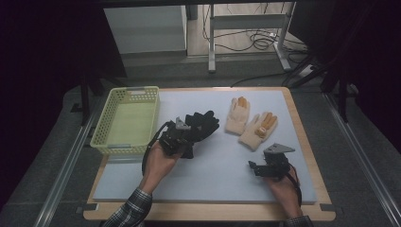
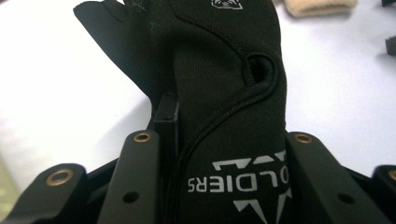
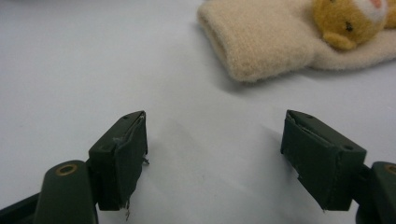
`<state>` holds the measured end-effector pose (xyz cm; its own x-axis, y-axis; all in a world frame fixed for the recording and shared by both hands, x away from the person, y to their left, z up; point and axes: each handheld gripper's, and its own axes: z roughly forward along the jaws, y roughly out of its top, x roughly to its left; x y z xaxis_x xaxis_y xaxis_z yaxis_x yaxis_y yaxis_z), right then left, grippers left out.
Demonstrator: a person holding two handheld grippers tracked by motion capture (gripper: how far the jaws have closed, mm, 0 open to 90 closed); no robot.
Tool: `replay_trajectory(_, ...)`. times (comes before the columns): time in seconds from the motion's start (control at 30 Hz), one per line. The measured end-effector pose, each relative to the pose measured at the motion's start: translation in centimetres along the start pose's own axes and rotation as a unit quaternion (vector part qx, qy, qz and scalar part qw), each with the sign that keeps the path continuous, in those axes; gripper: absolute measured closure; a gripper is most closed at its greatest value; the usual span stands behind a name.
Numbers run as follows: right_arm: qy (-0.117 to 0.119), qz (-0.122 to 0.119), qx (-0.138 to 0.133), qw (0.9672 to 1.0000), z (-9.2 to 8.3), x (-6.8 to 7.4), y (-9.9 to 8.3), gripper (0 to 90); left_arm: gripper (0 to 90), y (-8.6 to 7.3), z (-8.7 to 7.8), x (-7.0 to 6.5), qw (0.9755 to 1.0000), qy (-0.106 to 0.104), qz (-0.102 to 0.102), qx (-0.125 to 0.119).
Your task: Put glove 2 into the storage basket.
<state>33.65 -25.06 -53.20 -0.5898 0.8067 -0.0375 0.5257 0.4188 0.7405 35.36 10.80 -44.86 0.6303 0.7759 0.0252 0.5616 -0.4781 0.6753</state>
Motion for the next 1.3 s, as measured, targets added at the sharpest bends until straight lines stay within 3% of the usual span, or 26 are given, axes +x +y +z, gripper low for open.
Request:
replay_trajectory(0.43, 0.000, 0.001, 0.000, 1.0000, 0.0, 0.0, 0.0, 22.3, 61.7, 1.6, -2.0, 2.9, 0.9996, 0.018, -0.022, 0.000)
replay_trajectory(0.7, 0.000, 0.000, -0.001, 1.0000, 0.0, 0.0, 0.0, 22.3, 61.6, 2.1, -3.7, 5.4, 0.9983, 0.044, -0.038, -0.005)
replay_trajectory(0.87, 0.000, 0.002, -0.001, 1.0000, 0.0, 0.0, 0.0, 22.3, 61.4, 1.9, -4.8, 7.3, 0.9961, 0.068, -0.055, -0.009)
replay_trajectory(0.97, 0.000, 0.001, -0.001, 1.0000, 0.0, 0.0, 0.0, 22.3, 61.2, 1.2, -5.5, 9.0, 0.9935, 0.087, -0.074, -0.009)
replay_trajectory(1.03, 0.000, 0.001, -0.001, 1.0000, 0.0, 0.0, 0.0, 22.3, 61.1, 1.0, -5.6, 9.4, 0.9929, 0.089, -0.077, -0.010)
replay_trajectory(1.2, -0.001, 0.000, -0.001, 1.0000, 0.0, 0.0, 0.0, 22.3, 60.5, -0.5, -6.7, 12.1, 0.9876, 0.118, -0.103, -0.009)
replay_trajectory(1.3, -0.001, 0.000, -0.001, 1.0000, 0.0, 0.0, 0.0, 22.3, 60.3, -0.9, -7.0, 12.9, 0.9858, 0.129, -0.107, -0.005)
